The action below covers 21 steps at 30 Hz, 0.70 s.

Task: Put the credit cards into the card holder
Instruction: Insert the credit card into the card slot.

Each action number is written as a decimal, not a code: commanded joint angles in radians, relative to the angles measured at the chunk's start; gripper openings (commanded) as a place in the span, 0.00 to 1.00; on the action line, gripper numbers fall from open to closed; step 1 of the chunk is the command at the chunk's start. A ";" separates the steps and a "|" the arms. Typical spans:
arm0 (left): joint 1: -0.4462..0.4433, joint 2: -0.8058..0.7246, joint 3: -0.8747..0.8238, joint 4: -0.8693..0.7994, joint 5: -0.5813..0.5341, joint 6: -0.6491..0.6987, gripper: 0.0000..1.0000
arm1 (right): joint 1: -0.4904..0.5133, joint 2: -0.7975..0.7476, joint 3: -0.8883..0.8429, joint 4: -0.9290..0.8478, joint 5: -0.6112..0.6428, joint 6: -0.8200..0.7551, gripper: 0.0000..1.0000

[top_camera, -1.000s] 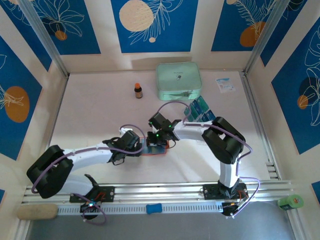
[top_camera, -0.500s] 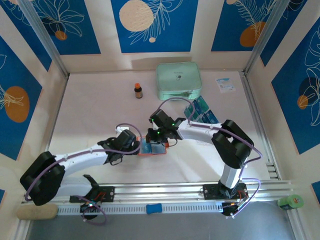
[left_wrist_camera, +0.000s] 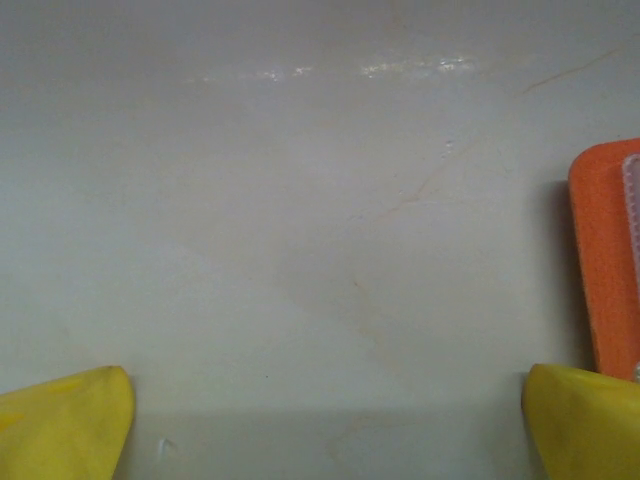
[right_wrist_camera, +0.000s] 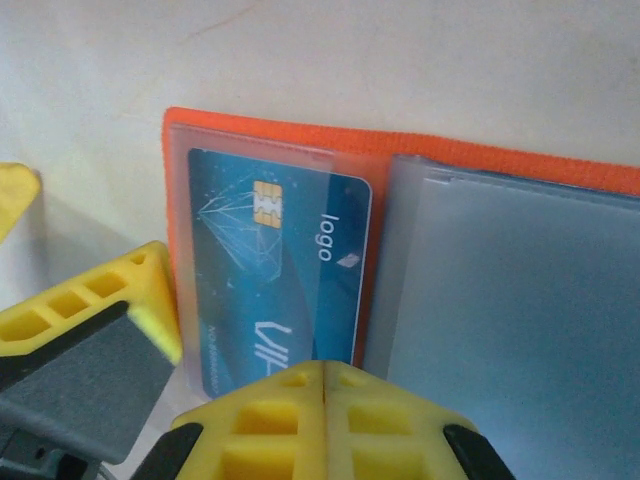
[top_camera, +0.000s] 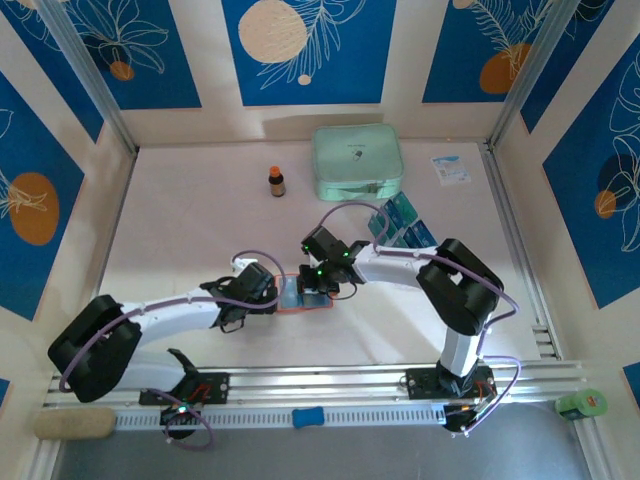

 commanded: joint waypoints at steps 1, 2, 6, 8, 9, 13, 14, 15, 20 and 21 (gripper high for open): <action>0.010 0.016 -0.006 -0.011 -0.010 -0.016 1.00 | 0.010 0.031 0.007 -0.019 -0.003 -0.013 0.02; 0.011 0.017 -0.006 -0.011 -0.011 -0.017 1.00 | 0.010 0.037 0.009 -0.021 -0.004 -0.015 0.02; 0.010 0.025 -0.006 -0.007 -0.010 -0.017 1.00 | 0.016 0.054 0.023 -0.030 -0.008 -0.021 0.02; 0.010 0.026 -0.006 -0.005 -0.008 -0.015 1.00 | 0.019 0.059 0.030 -0.035 -0.009 -0.022 0.02; 0.010 0.027 -0.006 -0.004 -0.007 -0.015 1.00 | 0.020 0.062 0.033 -0.037 -0.010 -0.024 0.02; 0.010 0.025 -0.006 -0.001 -0.006 -0.014 1.00 | 0.024 0.072 0.041 -0.036 -0.015 -0.023 0.02; 0.010 0.026 -0.006 -0.001 -0.007 -0.013 1.00 | 0.026 0.074 0.043 -0.035 -0.016 -0.021 0.02; 0.010 0.024 -0.006 0.001 -0.005 -0.014 1.00 | 0.027 0.078 0.045 -0.035 -0.019 -0.021 0.02; 0.011 0.023 -0.006 0.002 -0.005 -0.013 1.00 | 0.032 0.088 0.052 -0.032 -0.025 -0.015 0.02; 0.010 0.022 -0.006 0.002 -0.003 -0.012 1.00 | 0.032 0.089 0.052 -0.032 -0.028 -0.013 0.02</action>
